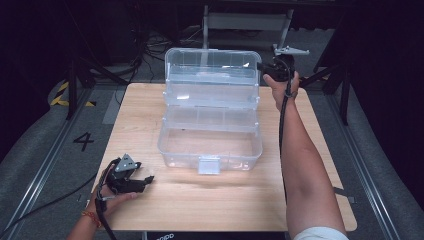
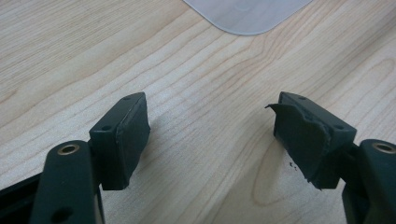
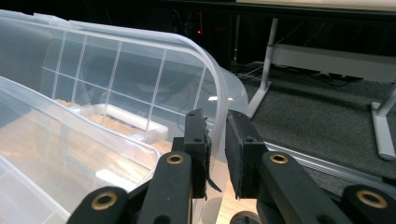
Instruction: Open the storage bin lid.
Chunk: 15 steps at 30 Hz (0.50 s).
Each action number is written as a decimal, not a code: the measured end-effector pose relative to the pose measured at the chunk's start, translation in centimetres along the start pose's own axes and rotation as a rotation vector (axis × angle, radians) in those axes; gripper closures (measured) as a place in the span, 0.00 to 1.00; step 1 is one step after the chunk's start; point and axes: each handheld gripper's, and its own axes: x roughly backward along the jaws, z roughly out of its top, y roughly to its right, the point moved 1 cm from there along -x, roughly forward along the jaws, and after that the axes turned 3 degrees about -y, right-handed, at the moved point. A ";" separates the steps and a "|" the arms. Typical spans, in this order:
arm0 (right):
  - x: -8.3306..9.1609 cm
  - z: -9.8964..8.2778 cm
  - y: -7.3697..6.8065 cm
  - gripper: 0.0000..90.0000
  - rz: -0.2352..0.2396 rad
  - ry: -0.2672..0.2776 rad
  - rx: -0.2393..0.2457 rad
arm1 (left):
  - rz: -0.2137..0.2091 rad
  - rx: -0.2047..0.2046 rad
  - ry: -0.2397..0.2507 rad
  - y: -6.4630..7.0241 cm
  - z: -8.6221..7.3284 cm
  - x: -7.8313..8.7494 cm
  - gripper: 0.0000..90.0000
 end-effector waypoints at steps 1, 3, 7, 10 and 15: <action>-0.1 -0.1 0.0 0.88 -0.012 -0.003 0.007 | 0.000 0.000 0.000 0.0 0.0 0.0 0.30; -0.4 -0.2 0.1 0.89 -0.029 -0.010 0.007 | 0.000 0.000 0.000 0.0 0.0 0.0 0.30; -0.8 -0.5 0.3 0.93 -0.044 -0.034 0.016 | -0.001 0.001 0.000 0.0 0.0 0.0 0.30; -1.1 -0.7 0.2 0.96 -0.041 -0.041 0.029 | -0.003 -0.003 -0.008 0.0 0.0 0.1 0.30; -1.5 -0.7 -0.4 0.96 -0.056 -0.068 0.064 | 0.001 -0.011 -0.009 0.0 0.0 0.1 0.30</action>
